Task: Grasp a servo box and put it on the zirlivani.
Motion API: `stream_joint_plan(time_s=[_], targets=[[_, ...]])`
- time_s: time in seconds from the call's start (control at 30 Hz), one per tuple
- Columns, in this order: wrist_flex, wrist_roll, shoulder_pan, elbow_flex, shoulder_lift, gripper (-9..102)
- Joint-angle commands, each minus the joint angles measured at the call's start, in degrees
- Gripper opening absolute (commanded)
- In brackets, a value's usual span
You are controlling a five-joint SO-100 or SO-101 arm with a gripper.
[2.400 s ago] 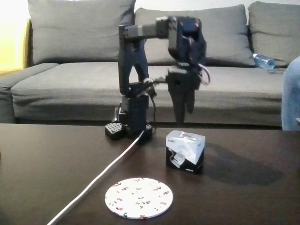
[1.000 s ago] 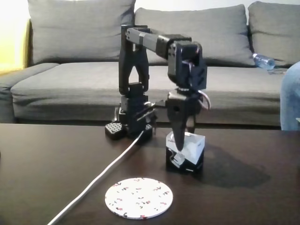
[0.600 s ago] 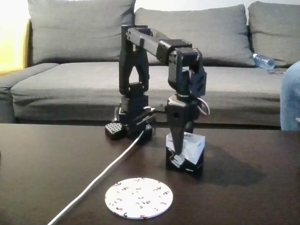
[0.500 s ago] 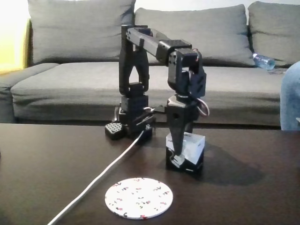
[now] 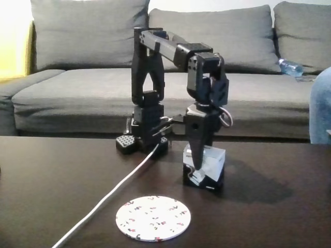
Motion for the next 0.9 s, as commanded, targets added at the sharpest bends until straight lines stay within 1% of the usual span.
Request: stream_joint_plan(time_s=[0.0,0.07,0.17,0.27,0.4,0.63,0.73,0.87], targets=[[1.8,2.5,-0.5,-4.7,1.4,8],[6.7,4.6,-0.7,-10.3,1.2,8],[16.7,9.1,-1.2,-20.1,0.4,8],[21.8,16.9,-1.6,-26.6,0.4,7],[22.4,29.7,-1.3,-29.8,0.4,7],[22.0,58.1,-1.7,-33.8,0.4,7],[19.8,70.2,-0.6,-35.9,0.3,7],[20.7,83.8,3.3,-36.6,0.2,7]])
